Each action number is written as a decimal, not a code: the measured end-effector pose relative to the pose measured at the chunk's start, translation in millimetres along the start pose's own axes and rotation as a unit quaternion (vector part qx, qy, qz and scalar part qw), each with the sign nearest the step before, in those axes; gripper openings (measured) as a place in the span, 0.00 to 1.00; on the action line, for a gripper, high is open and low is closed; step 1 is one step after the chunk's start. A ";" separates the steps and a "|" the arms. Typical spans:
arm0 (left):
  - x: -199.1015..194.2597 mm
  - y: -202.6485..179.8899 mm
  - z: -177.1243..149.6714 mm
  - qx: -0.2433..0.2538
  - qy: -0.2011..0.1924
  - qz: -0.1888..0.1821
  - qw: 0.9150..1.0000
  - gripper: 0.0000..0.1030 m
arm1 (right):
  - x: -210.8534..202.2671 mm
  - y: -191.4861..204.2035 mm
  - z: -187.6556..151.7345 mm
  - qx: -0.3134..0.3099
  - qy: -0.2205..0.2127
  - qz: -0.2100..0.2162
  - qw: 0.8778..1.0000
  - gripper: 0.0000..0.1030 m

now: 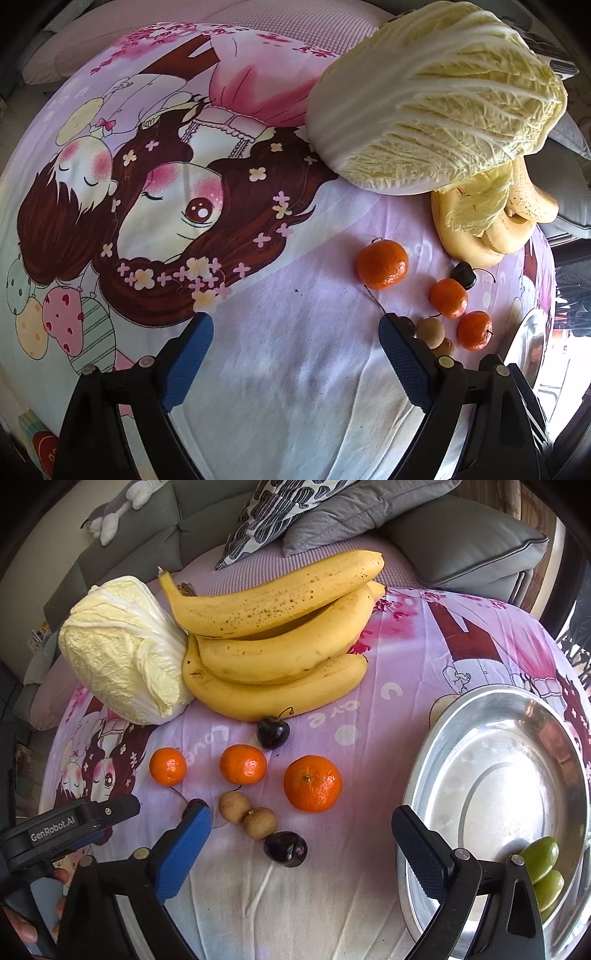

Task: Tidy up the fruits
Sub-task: 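Withdraw the right tool from the bowl back toward the fruit, then lower the right tool onto a dark cherry and close on it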

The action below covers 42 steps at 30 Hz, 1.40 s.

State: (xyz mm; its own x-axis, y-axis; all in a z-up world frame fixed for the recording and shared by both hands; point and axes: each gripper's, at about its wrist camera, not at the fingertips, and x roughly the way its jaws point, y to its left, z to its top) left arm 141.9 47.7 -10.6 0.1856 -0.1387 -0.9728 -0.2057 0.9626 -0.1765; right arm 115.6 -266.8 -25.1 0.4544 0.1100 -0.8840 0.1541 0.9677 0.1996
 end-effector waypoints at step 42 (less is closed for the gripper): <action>73.2 -139.4 -10.4 0.065 0.049 -0.093 0.992 0.48 | 36.5 -3.3 -23.7 -0.017 0.067 -0.006 0.998 0.51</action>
State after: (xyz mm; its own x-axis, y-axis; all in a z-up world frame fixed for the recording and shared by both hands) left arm 174.2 -99.0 -58.8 0.1121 -0.3325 -0.9364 -0.0503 0.9392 -0.3395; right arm 110.9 -260.5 -68.0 0.3320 0.1261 -0.9348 0.1281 0.9758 0.1771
